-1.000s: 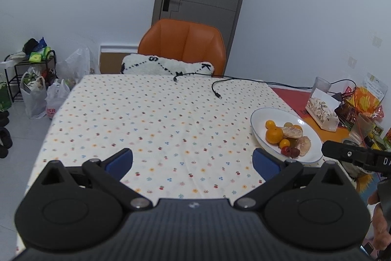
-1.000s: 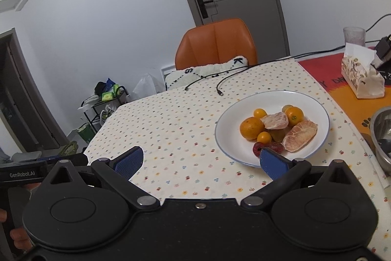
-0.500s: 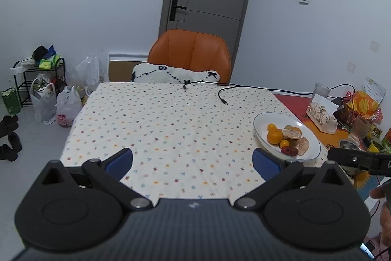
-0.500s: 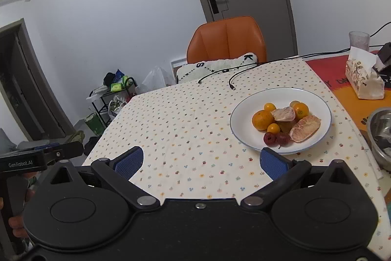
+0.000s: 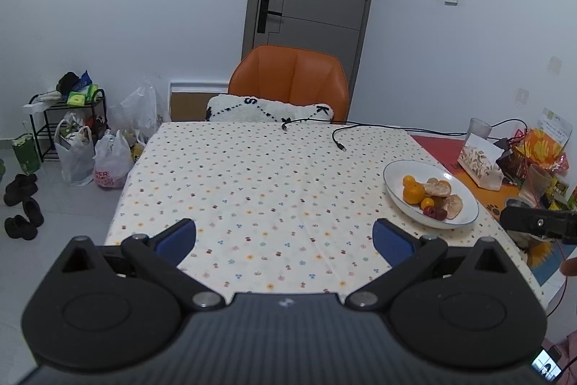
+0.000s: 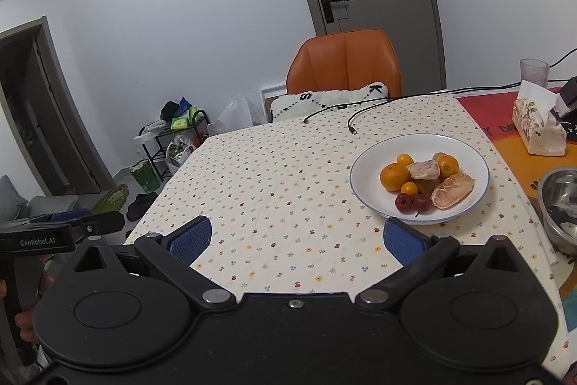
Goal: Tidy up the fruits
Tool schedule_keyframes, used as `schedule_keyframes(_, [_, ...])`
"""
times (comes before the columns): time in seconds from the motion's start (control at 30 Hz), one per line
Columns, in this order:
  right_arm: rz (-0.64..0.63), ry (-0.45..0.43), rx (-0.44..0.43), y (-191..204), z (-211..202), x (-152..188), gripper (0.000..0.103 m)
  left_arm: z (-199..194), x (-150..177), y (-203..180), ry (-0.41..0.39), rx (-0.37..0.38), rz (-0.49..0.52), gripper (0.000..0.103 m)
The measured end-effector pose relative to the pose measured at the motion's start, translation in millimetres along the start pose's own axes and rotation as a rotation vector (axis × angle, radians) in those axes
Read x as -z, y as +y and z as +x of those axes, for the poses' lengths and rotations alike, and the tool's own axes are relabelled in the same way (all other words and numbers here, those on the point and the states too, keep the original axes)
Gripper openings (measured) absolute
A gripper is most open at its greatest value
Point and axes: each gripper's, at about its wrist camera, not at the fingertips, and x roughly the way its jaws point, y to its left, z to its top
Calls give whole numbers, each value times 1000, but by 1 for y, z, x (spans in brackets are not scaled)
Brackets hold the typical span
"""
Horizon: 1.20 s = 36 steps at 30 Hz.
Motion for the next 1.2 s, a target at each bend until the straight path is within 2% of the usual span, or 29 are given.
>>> schedule_keyframes(1.2, [-9, -17, 2, 5, -4, 0, 103, 2, 4, -5, 18, 26, 20, 103])
